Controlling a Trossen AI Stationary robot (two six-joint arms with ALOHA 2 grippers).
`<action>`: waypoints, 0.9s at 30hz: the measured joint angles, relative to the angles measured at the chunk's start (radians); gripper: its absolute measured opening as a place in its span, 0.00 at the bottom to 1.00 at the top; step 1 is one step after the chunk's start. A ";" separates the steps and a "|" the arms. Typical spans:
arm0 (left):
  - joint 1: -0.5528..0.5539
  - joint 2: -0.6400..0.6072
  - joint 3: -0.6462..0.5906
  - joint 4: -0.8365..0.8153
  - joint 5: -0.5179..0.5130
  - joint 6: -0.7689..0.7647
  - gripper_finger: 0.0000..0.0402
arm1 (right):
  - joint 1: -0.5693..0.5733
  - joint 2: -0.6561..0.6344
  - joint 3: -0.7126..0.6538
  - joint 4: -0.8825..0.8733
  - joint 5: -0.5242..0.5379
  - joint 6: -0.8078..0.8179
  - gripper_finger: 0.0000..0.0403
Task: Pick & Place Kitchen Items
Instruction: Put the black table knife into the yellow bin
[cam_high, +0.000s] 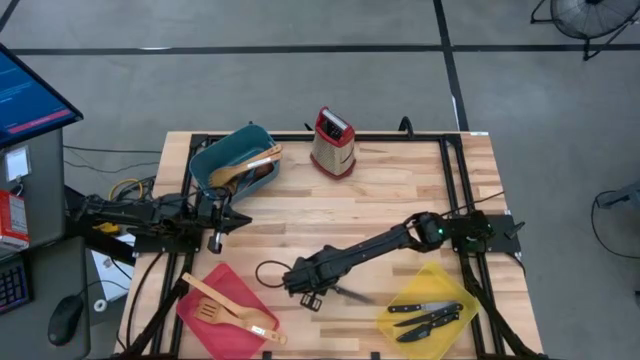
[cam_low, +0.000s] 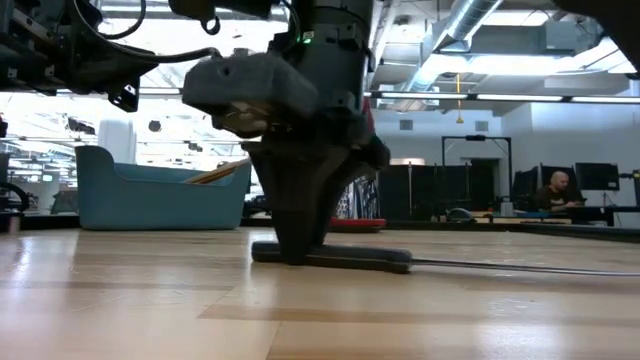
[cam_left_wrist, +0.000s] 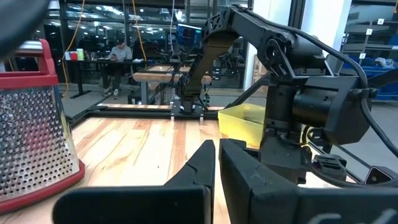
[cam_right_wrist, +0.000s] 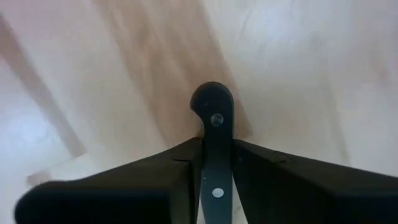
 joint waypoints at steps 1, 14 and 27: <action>0.000 0.000 0.000 0.000 0.000 0.000 0.02 | -0.002 0.000 0.001 0.002 0.011 -0.006 0.17; 0.000 0.000 0.000 0.000 0.000 0.000 0.02 | -0.005 -0.045 0.245 -0.013 0.088 -0.160 0.18; 0.000 0.019 0.000 0.010 0.000 0.000 0.02 | 0.033 -0.371 0.223 0.040 0.272 -0.241 0.18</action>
